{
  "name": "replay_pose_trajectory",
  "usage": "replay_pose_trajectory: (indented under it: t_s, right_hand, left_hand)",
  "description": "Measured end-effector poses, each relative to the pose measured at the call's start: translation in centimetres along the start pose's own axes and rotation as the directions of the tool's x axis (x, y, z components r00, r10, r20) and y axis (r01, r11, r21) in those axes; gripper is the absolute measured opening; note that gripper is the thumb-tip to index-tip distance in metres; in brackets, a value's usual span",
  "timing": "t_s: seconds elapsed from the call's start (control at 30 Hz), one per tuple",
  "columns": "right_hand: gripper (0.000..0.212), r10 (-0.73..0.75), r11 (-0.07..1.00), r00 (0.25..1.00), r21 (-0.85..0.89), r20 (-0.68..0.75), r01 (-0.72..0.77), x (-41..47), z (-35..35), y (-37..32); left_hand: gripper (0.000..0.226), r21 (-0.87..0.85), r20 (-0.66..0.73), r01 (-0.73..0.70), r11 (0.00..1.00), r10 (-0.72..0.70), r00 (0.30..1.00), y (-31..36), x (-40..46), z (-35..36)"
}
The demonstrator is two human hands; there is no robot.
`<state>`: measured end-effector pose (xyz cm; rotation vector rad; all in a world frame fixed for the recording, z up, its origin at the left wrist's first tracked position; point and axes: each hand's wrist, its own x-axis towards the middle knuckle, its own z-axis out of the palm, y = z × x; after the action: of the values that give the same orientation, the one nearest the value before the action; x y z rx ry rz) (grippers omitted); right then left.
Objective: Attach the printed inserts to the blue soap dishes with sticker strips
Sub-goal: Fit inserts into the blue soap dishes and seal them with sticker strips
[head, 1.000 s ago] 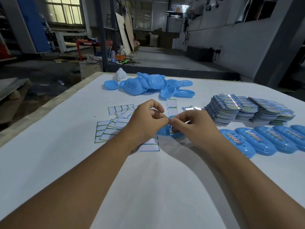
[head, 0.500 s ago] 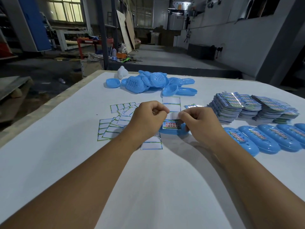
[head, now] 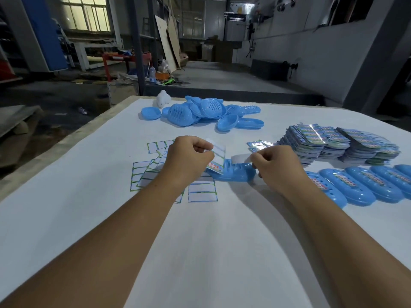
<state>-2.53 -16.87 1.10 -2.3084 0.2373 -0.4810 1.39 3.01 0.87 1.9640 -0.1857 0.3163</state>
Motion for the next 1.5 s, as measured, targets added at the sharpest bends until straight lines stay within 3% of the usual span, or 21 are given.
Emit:
replay_pose_trajectory:
  t_s: [0.13,0.33,0.4,0.5,0.53,0.6,0.67,0.73,0.8,1.13,1.37,1.5]
  right_hand:
    - [0.031,-0.018,1.000,1.000,-0.024,-0.013,0.018,0.0,0.0,-0.1]
    - [0.030,-0.042,0.999,0.999,0.001,-0.009,0.042,-0.5,0.0,-0.6]
    - [0.031,-0.054,0.998,0.998,0.020,-0.014,0.055,-0.6,0.0,-0.7]
    - [0.030,-0.058,0.996,0.998,0.060,-0.039,0.060,-0.7,0.0,-0.7]
    - [0.030,-0.066,0.995,0.997,0.070,-0.050,0.070,-0.7,0.0,-0.8]
    - [0.027,-0.098,0.990,0.993,0.091,-0.067,0.104,-0.8,0.1,-0.9]
    - [0.025,-0.130,0.981,0.989,0.132,-0.071,0.139,-1.0,0.3,-1.1]
    - [0.026,-0.164,0.971,0.984,0.164,-0.070,0.174,-1.2,0.4,-1.3]
    - [0.025,-0.194,0.963,0.979,0.175,-0.067,0.203,-1.2,0.6,-1.3]
    - [0.025,-0.240,0.952,0.970,0.189,-0.030,0.242,-0.9,0.8,-0.8]
    - [0.022,-0.377,0.914,0.925,0.177,0.036,0.366,-1.1,0.7,-0.8]
    - [0.024,-0.327,0.935,0.945,0.147,-0.004,0.324,-0.8,0.7,-0.7]
  left_hand:
    - [0.010,0.024,-0.029,0.057,0.998,-0.056,0.998,0.0,0.3,-0.7]
    - [0.007,0.412,-0.074,0.033,0.910,-0.003,0.997,-0.4,0.4,-1.2]
    - [0.014,0.567,-0.044,0.028,0.823,-0.004,0.999,-0.4,0.2,-1.2]
    - [0.025,0.809,0.024,-0.028,0.587,0.013,1.000,-0.4,0.2,-1.1]
    - [0.023,0.806,0.019,-0.046,0.591,0.051,0.999,-0.2,0.2,-1.1]
    - [0.010,0.640,-0.001,-0.112,0.760,0.147,0.989,0.3,-0.1,-0.9]
    - [0.010,0.276,0.009,-0.132,0.952,0.135,0.991,0.7,-0.7,-0.3]
    - [0.015,-0.028,0.118,-0.072,0.997,0.075,0.990,1.3,-1.4,0.5]
    - [0.019,-0.136,0.215,-0.045,0.990,0.074,0.974,1.5,-1.8,1.0]
    - [0.011,-0.160,0.261,-0.018,0.987,0.060,0.964,1.1,-1.5,1.6]
    - [0.020,-0.171,0.234,0.002,0.985,0.039,0.971,0.9,-1.3,1.3]
    - [0.021,-0.231,0.209,-0.016,0.973,0.066,0.976,0.7,-1.3,1.3]
